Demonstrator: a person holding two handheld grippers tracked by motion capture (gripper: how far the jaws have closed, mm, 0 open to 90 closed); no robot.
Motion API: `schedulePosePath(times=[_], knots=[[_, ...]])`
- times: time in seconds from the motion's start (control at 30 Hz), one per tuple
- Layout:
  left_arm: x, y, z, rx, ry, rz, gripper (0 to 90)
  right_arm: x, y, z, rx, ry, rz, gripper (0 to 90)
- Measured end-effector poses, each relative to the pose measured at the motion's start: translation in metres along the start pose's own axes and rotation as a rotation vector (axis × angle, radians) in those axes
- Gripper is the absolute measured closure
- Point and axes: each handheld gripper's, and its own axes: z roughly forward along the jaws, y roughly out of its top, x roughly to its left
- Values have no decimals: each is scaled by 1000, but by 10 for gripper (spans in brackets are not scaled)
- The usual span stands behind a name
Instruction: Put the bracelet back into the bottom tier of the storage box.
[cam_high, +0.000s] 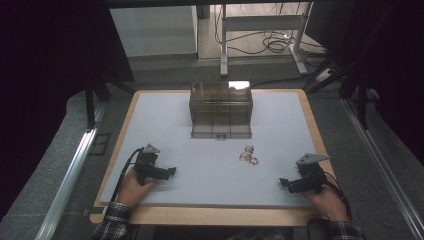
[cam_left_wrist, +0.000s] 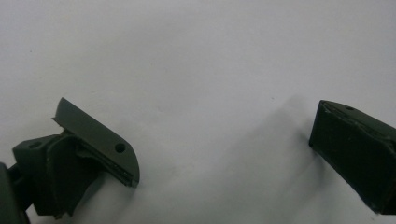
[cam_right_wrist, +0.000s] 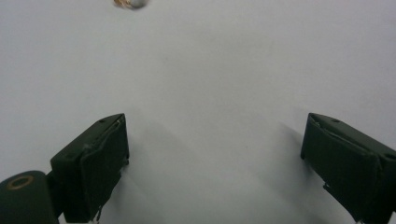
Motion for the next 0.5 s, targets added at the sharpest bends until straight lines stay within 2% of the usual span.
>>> schedulePosePath(times=[0.03,0.13,0.5], knots=[[0,0,0,0,-2,1,0,0,-2,0,-18,3,-6,60],[0,0,0,0,-1,2,0,2,-1,2,-3,6,-18,24],[0,0,0,0,-1,2,0,3,-1,3,-3,5,-13,14]])
